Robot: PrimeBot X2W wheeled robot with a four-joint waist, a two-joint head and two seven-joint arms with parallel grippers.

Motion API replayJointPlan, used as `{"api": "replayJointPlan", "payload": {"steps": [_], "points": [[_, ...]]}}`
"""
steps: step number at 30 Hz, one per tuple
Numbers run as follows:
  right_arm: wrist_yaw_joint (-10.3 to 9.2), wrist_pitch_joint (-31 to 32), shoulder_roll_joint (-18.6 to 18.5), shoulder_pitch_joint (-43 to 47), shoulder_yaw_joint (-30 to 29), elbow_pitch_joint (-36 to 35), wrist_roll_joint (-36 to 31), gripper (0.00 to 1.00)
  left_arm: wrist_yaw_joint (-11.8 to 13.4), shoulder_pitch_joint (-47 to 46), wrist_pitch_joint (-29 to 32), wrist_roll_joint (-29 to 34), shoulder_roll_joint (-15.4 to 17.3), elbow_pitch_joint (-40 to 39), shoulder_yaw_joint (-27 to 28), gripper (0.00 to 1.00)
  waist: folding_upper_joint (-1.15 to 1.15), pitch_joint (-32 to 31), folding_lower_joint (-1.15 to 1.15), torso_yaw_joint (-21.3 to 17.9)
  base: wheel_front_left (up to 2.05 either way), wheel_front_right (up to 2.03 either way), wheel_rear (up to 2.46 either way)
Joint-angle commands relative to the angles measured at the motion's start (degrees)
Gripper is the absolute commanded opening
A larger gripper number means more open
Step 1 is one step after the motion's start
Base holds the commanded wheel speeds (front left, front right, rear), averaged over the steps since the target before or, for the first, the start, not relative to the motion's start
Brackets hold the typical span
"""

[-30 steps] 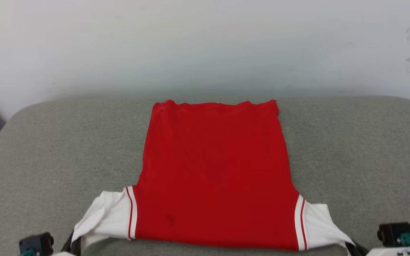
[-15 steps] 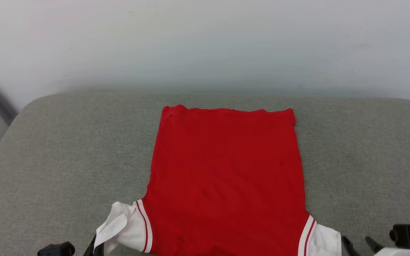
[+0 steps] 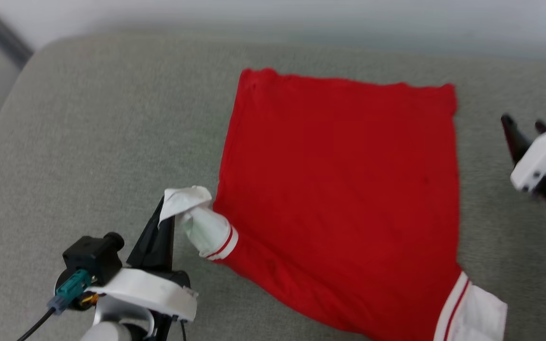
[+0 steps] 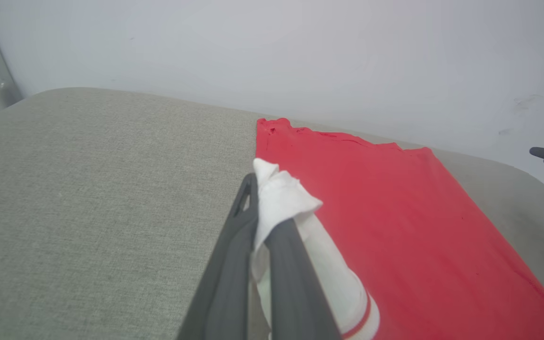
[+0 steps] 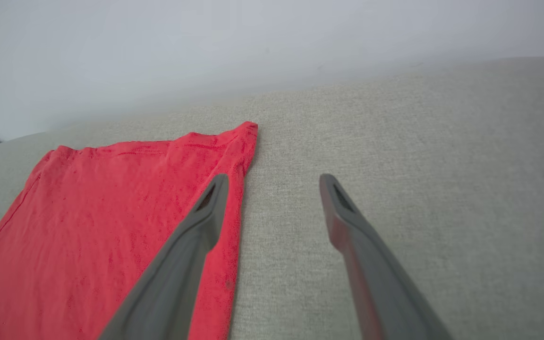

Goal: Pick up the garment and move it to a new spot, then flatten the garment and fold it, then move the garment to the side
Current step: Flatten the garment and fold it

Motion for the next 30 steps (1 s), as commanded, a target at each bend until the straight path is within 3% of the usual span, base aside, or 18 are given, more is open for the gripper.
{"api": "replayJointPlan", "payload": {"steps": [1,6,12,20,21,22,30], "points": [[-0.02,2.04,-1.05,-3.83,-0.79,1.96,-0.78,1.0,-0.55,-1.64,-0.48,0.46,-0.49,-0.15,-0.25,0.0,0.0,6.59,-0.01,4.17,0.0,0.0,0.0],[-0.02,12.8,-2.61,-16.72,-3.47,9.53,-4.9,1.0,-2.83,-5.37,-2.22,0.41,-1.77,0.85,-1.05,0.0,0.0,11.93,-0.01,6.93,0.0,0.0,0.0],[-0.02,22.19,-3.02,-25.48,-5.82,13.18,-10.89,1.0,-4.92,-8.24,-3.34,-0.24,-3.28,2.89,-2.06,0.0,0.0,16.56,-0.01,9.55,0.0,0.0,0.0],[-0.02,29.1,0.12,-24.8,-7.77,18.27,-16.26,1.0,-6.47,-10.04,-4.62,-0.25,-4.04,5.93,-2.79,0.0,0.0,18.73,-0.01,9.76,0.0,0.0,0.0],[-0.02,30.35,0.48,-24.2,-8.12,19.13,-16.84,0.47,-6.69,-10.09,-4.67,-0.28,-4.14,6.2,-2.94,0.0,0.0,18.61,-0.01,9.65,0.0,0.0,0.0],[-0.02,31.42,0.63,-23.55,-8.28,19.67,-17.42,0.01,-6.86,-10.1,-4.63,-0.31,-4.19,6.47,-3.14,0.0,0.0,18.29,-0.01,9.59,0.0,0.0,0.0],[-0.02,27.68,-1.31,-24.09,-6.76,16.73,-18.74,0.0,-6.49,-9.12,-3.7,0.09,-3.34,8.33,-3.86,0.0,0.0,14.02,-0.01,8.64,0.0,0.0,0.0]]}}
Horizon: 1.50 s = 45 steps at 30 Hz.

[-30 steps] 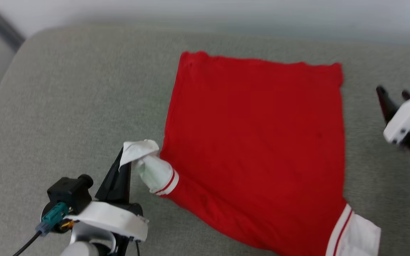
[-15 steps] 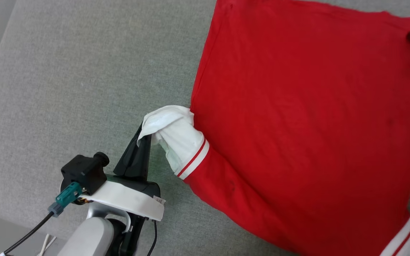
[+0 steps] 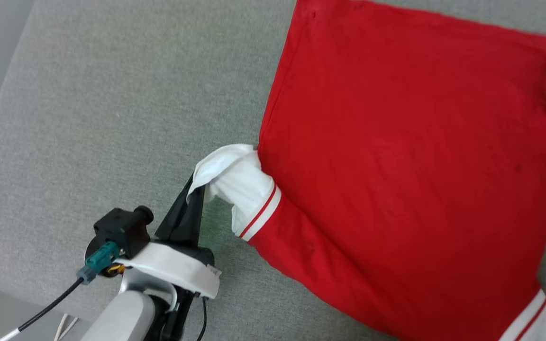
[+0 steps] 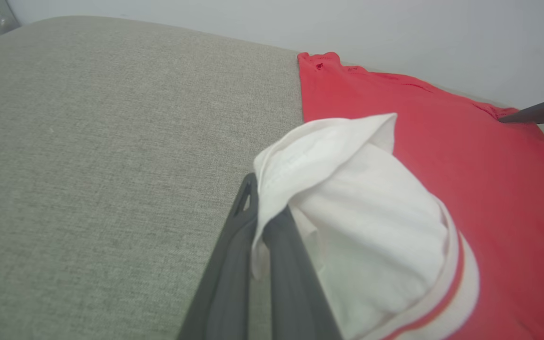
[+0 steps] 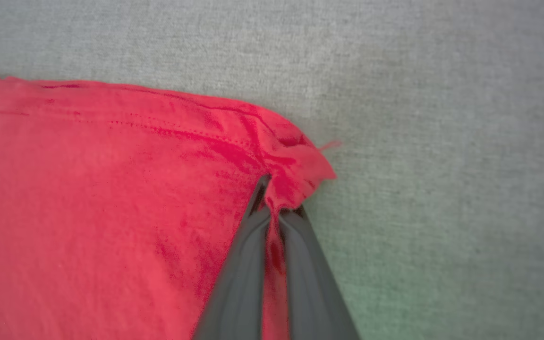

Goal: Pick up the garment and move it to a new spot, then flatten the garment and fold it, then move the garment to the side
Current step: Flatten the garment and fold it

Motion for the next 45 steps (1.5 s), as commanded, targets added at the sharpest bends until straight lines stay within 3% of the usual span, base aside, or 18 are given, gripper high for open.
{"api": "replayJointPlan", "payload": {"steps": [1,6,8,11,18,24,29,30,31,32,37,45], "points": [[-0.03,0.1,-0.3,2.31,0.36,0.91,-0.19,0.0,0.09,0.73,0.12,0.2,0.17,0.14,-0.04,0.0,0.0,-1.95,-0.01,-0.7,0.0,0.0,0.0],[-0.03,-3.21,-3.3,4.71,6.05,-2.36,3.1,0.0,1.6,3.51,1.33,-0.01,1.81,1.66,0.23,0.0,0.0,-8.46,-0.01,-3.12,0.0,0.0,0.0],[-0.03,-3.61,-5.57,8.39,10.15,-5.71,6.81,0.0,3.41,5.98,2.5,0.36,3.12,1.9,0.52,0.0,0.0,-12.65,-0.01,-5.29,0.0,0.0,0.0],[-0.03,-2.83,-7.25,12.25,11.77,-8.73,9.71,0.0,4.79,7.85,3.35,0.18,4.1,1.55,0.99,0.0,0.0,-15.4,-0.01,-6.99,0.0,0.0,0.0],[-0.03,2.56,-11.08,34.37,12.01,-20.7,16.78,0.0,8.8,15.04,6.49,-0.69,6.79,-0.01,2.06,0.0,0.0,-24.66,-0.01,-11.85,0.0,0.0,0.0],[-0.02,8.74,-7.39,57.12,7.79,-30.24,19.85,0.0,11.08,19.73,8.07,-1.79,7.93,-1.7,2.69,0.0,0.0,-28.6,-0.01,-15.15,0.0,0.0,0.0],[-0.02,10.99,-1.11,69.45,6.02,-35.3,21.28,0.0,11.49,21.8,9.06,-2.5,8.64,-1.93,2.83,0.0,0.0,-29.18,-0.01,-17.02,0.0,0.0,0.0],[-0.02,10.32,-0.09,70.62,5.62,-36.11,21.44,0.25,11.61,22.03,9.17,-2.57,8.76,-2.11,2.86,0.0,0.0,-29.22,-0.01,-17.16,0.0,0.0,0.0],[-0.02,9.5,0.98,71.91,5.29,-36.68,21.65,0.82,11.7,22.1,9.37,-2.67,8.88,-2.32,2.87,0.0,0.0,-29.21,-0.01,-17.26,0.0,0.0,0.0],[-0.02,8.09,2.02,72.82,4.77,-37.3,21.89,1.0,11.7,22.03,9.56,-2.7,8.91,-2.5,2.83,0.0,0.0,-29.22,-0.01,-17.31,0.0,0.0,0.0],[-0.02,-1.14,4.15,73.63,3.48,-39.74,22.5,1.0,11.87,21.84,9.67,-2.59,8.8,-2.6,2.45,0.0,0.0,-29.03,-0.01,-17.35,0.0,0.0,0.0],[-0.02,-27.41,3.95,66.96,2.42,-39.6,22.77,1.0,11.28,19.55,9.59,-2.22,8.17,-3.02,1.7,0.0,0.0,-27.13,-0.01,-16.1,0.0,0.0,0.0]]}}
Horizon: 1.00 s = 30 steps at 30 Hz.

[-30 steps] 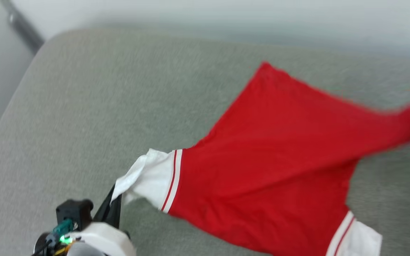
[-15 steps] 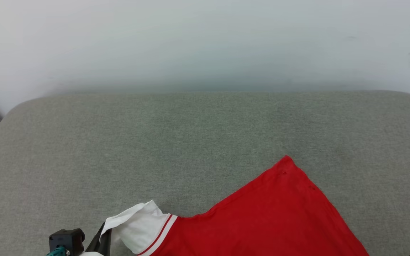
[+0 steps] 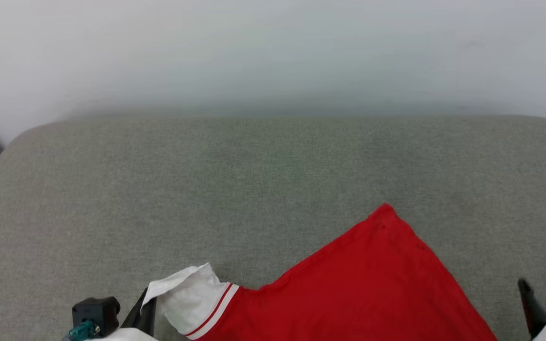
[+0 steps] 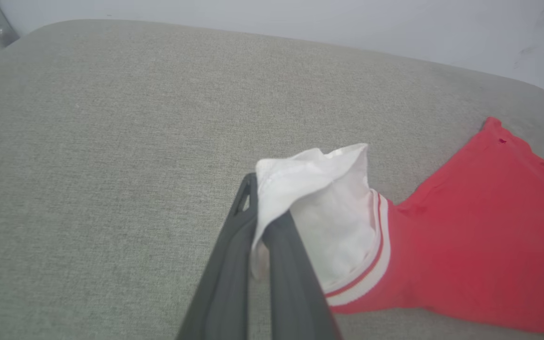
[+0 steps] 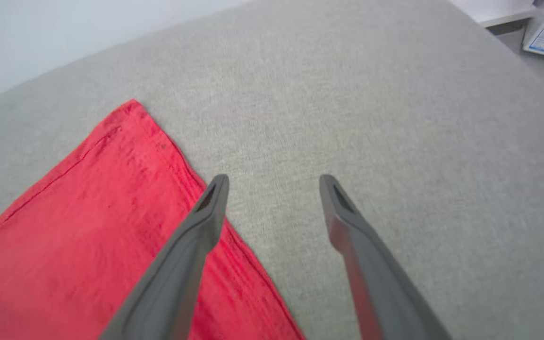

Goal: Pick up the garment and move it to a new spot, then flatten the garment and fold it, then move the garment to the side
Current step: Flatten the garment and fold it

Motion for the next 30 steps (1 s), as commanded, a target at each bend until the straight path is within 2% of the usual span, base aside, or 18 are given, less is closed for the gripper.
{"api": "replayJointPlan", "payload": {"steps": [1,5,8,12,17,22,30], "points": [[-0.01,-2.62,-0.46,-1.59,0.58,0.27,-0.17,1.0,-0.14,-1.26,-0.28,0.36,-0.3,-0.29,-0.03,0.0,0.0,1.08,0.0,0.62,0.0,0.0,0.0],[-0.02,-10.6,-1.74,-6.96,3.34,2.19,1.13,1.0,-0.85,-3.79,-2.3,1.17,-0.98,-1.25,0.13,0.0,0.0,4.0,0.0,1.39,0.0,0.0,0.0],[-0.02,-10.04,-3.63,-11.74,5.5,4.4,1.97,1.0,-2.13,-5.92,-4.16,1.98,-1.38,-1.57,-0.12,0.0,0.0,6.46,0.0,2.24,0.0,0.0,0.0],[-0.02,-1.46,-6.83,-19.27,9.69,6.21,3.75,1.0,-3.45,-8.9,-5.28,2.6,-1.61,-1.71,-0.28,0.0,0.0,10.04,0.0,3.37,0.0,0.0,0.0],[-0.02,17.07,-10.51,-28.75,15.49,8.26,4.7,1.0,-4.51,-11.84,-6.3,2.73,-2.07,-2.32,-0.1,0.0,0.0,14.62,0.0,5.01,0.0,0.0,0.0],[-0.02,31.93,-11.03,-34.62,19.39,10.12,5.89,1.0,-5.51,-13.99,-7.16,2.42,-2.77,-2.05,-0.28,0.0,0.0,18.07,0.0,6.83,0.0,0.0,0.0],[-0.01,38.95,-9.79,-35.75,25.46,16.49,6.37,1.0,-6.97,-16.37,-8.58,1.87,-4.28,-0.04,-0.78,0.0,0.0,21.01,0.0,8.88,0.0,0.0,0.0]]}}
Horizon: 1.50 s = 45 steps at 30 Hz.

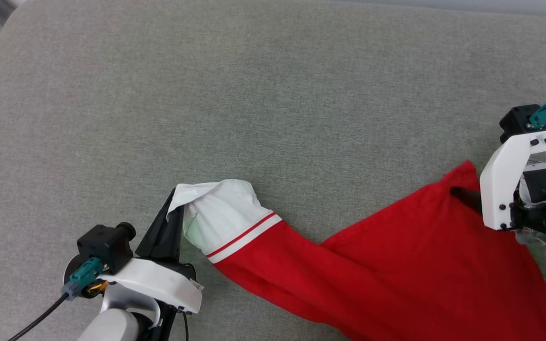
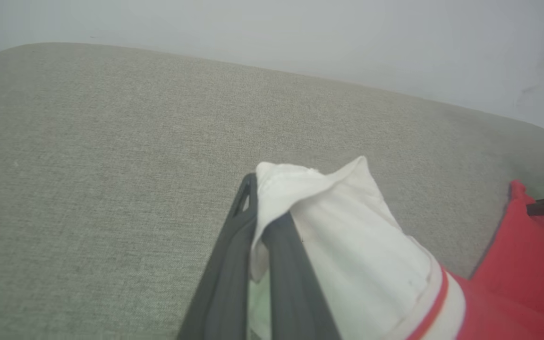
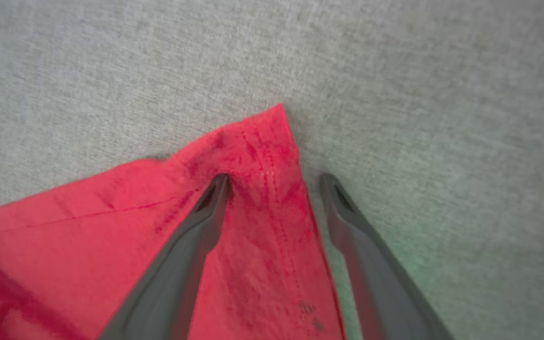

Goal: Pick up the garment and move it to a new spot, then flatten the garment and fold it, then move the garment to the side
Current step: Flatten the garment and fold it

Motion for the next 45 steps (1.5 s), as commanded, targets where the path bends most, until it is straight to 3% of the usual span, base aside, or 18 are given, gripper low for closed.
{"api": "replayJointPlan", "payload": {"steps": [1,2,3,7,13,19,25,33,40,45], "points": [[0.01,1.79,1.61,2.61,2.53,3.53,0.59,1.0,-0.29,-0.55,-0.48,-0.18,-0.14,0.46,-0.01,0.0,0.0,0.34,-0.01,0.55,0.0,0.0,0.0],[0.08,2.34,1.73,2.99,3.46,4.26,0.83,0.39,-0.28,-0.67,-0.58,-0.28,-0.26,0.72,-0.07,0.0,0.0,0.31,-0.01,0.62,0.0,0.0,0.0],[0.08,2.78,1.71,3.33,4.16,4.8,1.07,0.0,-0.38,-0.76,-0.62,-0.35,-0.35,0.97,-0.13,0.0,0.0,0.22,-0.01,0.68,0.0,0.0,0.0],[0.07,1.78,0.83,2.85,5.17,4.5,1.87,0.0,-0.51,-0.47,-0.67,-0.6,-0.33,2.16,-0.19,0.0,0.0,-1.07,-0.01,0.59,0.0,0.0,0.0],[-0.01,-6.66,-0.78,0.86,2.88,3.11,-0.73,0.0,-0.85,-0.1,-0.14,-1.13,0.52,4.49,-0.01,0.0,0.0,-6.22,-0.01,-0.48,0.0,0.0,0.0],[-0.01,-19.75,2.07,3.09,-2.13,3.7,-5.34,0.0,-1.31,-3.23,0.11,-3.28,-0.03,7.39,1.92,0.0,0.0,-15.24,-0.01,-2.72,0.0,0.0,0.0],[-0.01,-28.87,5.17,3.3,-5.96,5.52,-7.66,0.0,-2.99,-11.29,1.7,-5.05,-2.16,14.49,2.41,0.0,0.0,-20.98,-0.01,-4.34,0.0,0.0,0.0],[-0.01,-37.62,7.68,-3.78,-8.21,10.01,-9.96,0.0,-6.72,-28.21,0.99,-4.76,-7.31,29.37,1.39,0.0,0.0,-21.59,-0.01,-5.77,0.0,0.0,0.0],[-0.01,-41.12,7.99,-15.33,-7.03,14.36,-10.82,0.0,-10.13,-44.25,-0.39,-2.93,-7.87,41.9,1.35,0.0,0.0,-17.84,-0.01,-7.63,0.0,0.0,0.0],[-0.01,-43.24,8.5,-25.94,-6.21,16.83,-11.77,0.0,-11.1,-55.58,-2.61,-1.3,-6.97,46.91,2.0,0.0,0.0,-12.77,-0.01,-8.86,0.0,0.0,0.0]]}}
